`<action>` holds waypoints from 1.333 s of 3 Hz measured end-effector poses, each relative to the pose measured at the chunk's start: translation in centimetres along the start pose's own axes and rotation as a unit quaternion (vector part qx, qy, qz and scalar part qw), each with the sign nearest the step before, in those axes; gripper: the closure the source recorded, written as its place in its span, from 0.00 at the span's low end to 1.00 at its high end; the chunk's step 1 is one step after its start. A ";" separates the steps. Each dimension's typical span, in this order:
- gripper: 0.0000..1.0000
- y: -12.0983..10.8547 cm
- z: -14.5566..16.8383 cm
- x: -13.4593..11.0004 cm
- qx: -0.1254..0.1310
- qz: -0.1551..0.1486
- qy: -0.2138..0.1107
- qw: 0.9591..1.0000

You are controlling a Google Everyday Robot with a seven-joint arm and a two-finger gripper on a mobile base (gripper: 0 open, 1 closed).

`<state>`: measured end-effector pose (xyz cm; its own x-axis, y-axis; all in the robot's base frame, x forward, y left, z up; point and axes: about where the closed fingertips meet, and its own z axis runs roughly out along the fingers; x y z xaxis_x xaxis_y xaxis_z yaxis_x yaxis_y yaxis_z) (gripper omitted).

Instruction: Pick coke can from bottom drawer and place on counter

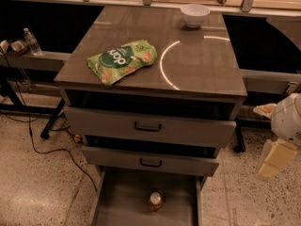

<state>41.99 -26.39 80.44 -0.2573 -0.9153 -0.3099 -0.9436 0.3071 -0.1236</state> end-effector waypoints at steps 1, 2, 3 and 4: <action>0.00 1.9 5.5 0.6 -0.019 -0.011 -0.023 0.999; 0.00 2.0 5.9 0.5 -0.019 -0.009 -0.024 0.999; 0.00 2.5 10.8 0.2 -0.017 0.012 -0.035 0.999; 0.00 2.8 17.8 -0.8 -0.028 0.014 -0.043 0.999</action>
Offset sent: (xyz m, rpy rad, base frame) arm -0.0066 0.0116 -0.0432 0.0419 0.0135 0.0307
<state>43.20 -20.19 63.59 -0.2673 -0.8800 -0.3927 -0.9471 0.3151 -0.0614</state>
